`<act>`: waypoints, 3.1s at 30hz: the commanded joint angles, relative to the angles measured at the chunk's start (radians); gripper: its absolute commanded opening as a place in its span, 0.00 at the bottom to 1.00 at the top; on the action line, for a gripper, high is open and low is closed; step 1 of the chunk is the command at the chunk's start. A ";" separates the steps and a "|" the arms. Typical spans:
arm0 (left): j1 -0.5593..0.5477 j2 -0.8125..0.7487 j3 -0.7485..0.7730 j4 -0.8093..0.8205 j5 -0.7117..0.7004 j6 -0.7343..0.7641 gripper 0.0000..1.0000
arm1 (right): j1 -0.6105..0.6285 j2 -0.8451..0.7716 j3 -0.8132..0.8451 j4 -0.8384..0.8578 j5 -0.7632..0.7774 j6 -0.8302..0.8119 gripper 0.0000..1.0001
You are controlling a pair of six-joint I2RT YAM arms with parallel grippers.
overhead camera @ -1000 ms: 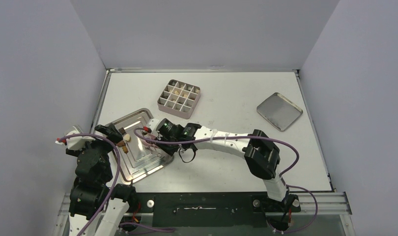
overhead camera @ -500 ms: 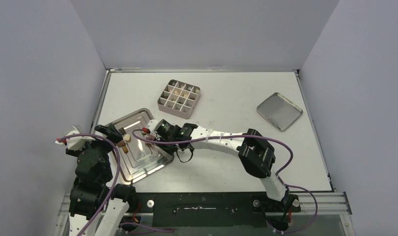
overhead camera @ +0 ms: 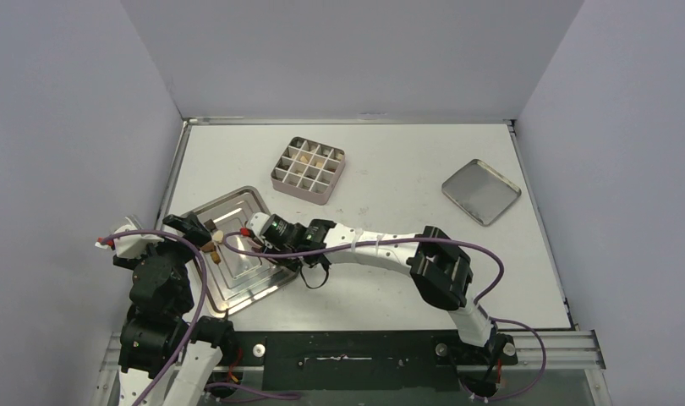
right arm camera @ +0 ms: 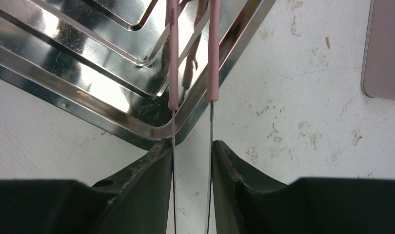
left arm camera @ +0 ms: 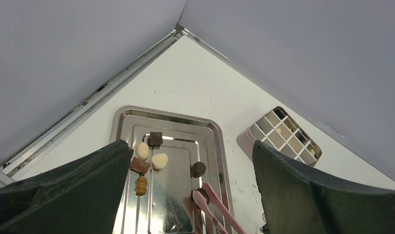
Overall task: Pack the chocolate
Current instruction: Pick up the fake chocolate from the plate, then place the fake chocolate in the packing box.
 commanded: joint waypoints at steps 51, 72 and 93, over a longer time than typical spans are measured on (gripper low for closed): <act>-0.004 -0.011 -0.010 0.062 0.014 0.028 0.93 | -0.364 -0.318 -0.115 0.041 0.041 0.004 0.00; -0.003 -0.005 -0.011 0.068 0.014 0.030 0.93 | -0.444 -0.224 -0.117 0.082 -0.021 0.009 0.12; -0.004 -0.001 -0.010 0.069 0.017 0.031 0.93 | -0.428 -0.242 -0.059 0.036 0.001 0.014 0.34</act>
